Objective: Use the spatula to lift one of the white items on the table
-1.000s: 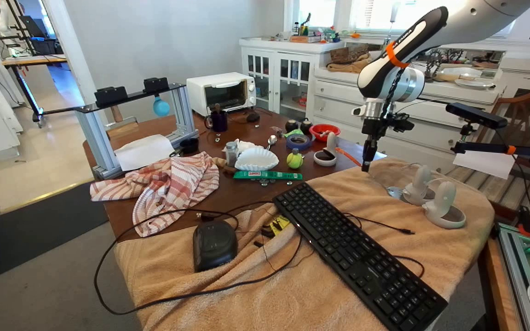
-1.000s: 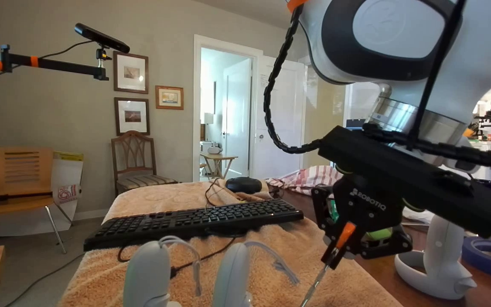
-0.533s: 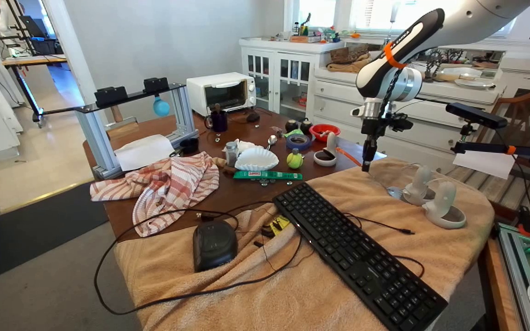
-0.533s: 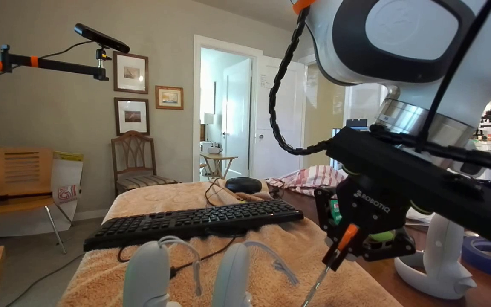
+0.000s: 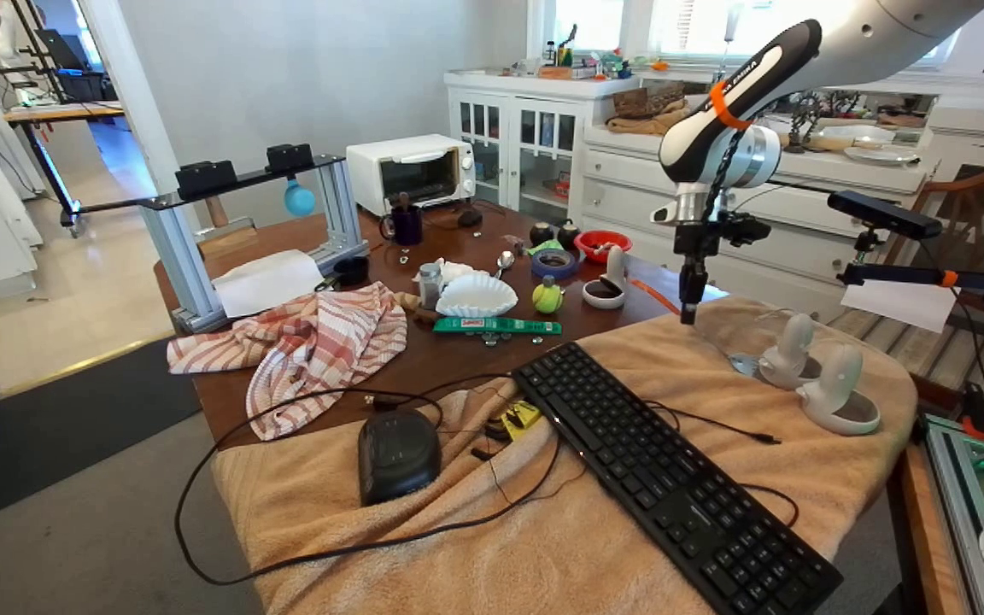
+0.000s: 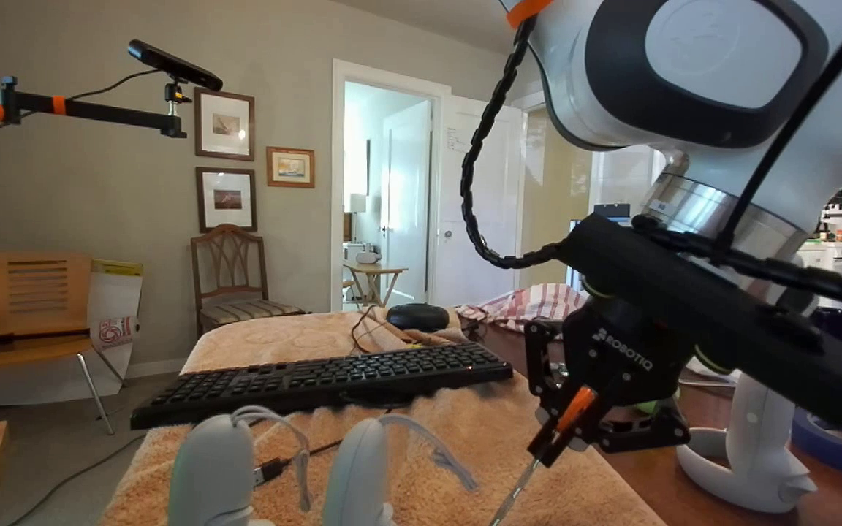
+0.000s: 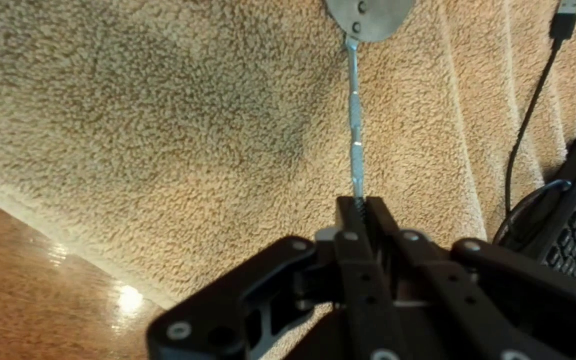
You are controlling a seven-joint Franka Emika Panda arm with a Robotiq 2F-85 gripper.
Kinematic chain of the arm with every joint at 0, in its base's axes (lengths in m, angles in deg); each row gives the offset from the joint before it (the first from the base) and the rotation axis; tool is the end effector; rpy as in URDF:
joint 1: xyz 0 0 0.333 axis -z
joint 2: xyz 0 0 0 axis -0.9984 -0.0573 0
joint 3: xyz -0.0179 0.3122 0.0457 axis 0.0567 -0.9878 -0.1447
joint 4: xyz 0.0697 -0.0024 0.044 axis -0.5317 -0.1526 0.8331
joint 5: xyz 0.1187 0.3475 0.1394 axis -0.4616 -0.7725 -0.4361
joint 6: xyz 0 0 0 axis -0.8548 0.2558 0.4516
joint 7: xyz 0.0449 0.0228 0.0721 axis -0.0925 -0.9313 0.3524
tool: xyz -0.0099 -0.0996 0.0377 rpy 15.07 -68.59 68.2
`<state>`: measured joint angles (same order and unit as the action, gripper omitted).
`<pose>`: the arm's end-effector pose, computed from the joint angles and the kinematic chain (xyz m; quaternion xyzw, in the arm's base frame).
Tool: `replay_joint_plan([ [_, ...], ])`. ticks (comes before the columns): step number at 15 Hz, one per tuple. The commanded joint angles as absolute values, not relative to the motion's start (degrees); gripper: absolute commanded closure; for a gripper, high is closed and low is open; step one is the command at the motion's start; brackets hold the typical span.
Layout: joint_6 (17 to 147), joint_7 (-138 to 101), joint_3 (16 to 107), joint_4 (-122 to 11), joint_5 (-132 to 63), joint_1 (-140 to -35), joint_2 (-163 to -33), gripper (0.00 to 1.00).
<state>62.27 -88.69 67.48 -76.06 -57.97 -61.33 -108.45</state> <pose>0.4727 -0.3108 0.2092 -0.9618 -0.1497 0.0529 0.2228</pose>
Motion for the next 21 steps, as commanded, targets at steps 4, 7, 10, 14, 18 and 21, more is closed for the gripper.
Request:
replay_joint_plan([
  [4, 56.81, -86.8, 67.91, -73.26, -54.24, -60.84, -110.98, 0.98],
  [7, 54.9, -85.69, 68.1, -72.41, -53.54, -60.69, -111.89, 0.98],
  [10, 53.66, -85.05, 68.2, -71.88, -53.61, -60.17, -112.65, 0.98],
  [14, 52.37, -84.32, 68.25, -71.06, -54.23, -59.1, -113.73, 0.98],
  [18, 51.48, -83.47, 68.26, -70.25, -54.8, -57.83, -114.57, 0.98],
  [21, 50.55, -82.92, 68.31, -69.33, -54.95, -56.98, -115.26, 0.98],
])
